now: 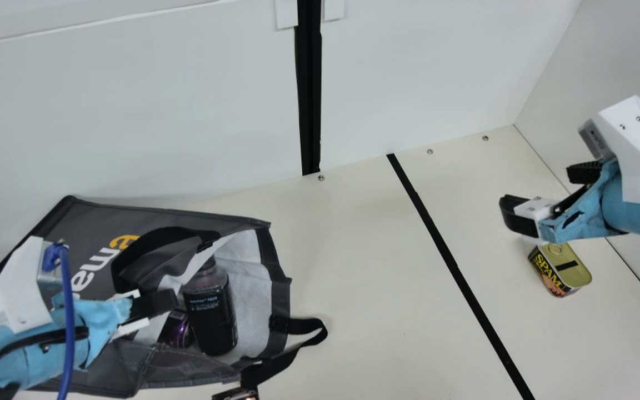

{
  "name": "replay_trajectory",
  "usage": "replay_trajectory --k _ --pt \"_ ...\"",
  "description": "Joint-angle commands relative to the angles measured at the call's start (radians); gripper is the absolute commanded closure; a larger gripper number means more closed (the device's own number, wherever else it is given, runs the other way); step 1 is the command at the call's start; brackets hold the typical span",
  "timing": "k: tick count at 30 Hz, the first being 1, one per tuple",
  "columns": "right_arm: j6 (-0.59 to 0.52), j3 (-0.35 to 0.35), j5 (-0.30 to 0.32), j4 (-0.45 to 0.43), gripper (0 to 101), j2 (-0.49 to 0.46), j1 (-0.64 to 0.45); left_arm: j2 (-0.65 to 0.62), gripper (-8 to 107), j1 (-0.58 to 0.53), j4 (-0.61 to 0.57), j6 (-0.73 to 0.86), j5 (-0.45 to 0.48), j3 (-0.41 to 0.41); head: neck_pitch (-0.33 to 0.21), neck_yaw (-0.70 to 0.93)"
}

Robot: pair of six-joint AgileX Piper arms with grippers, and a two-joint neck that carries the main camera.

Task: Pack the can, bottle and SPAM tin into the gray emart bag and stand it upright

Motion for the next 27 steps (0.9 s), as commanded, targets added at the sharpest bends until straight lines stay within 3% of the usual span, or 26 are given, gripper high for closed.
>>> replay_trajectory --k 1,17,27 --pt "0.044 -0.003 -0.002 -0.036 6 -0.007 0.002 0.0 107 0.0 0.0 0.0 0.0 0.0 -0.023 -0.001" --pt "0.253 -0.011 -0.002 -0.268 6 -0.094 0.081 0.0 107 0.0 0.0 0.0 0.0 0.0 -0.023 -0.001" --pt "0.33 0.0 -0.002 -0.36 6 -0.137 0.108 0.0 107 0.0 0.0 0.0 0.0 0.0 -0.023 -0.001"
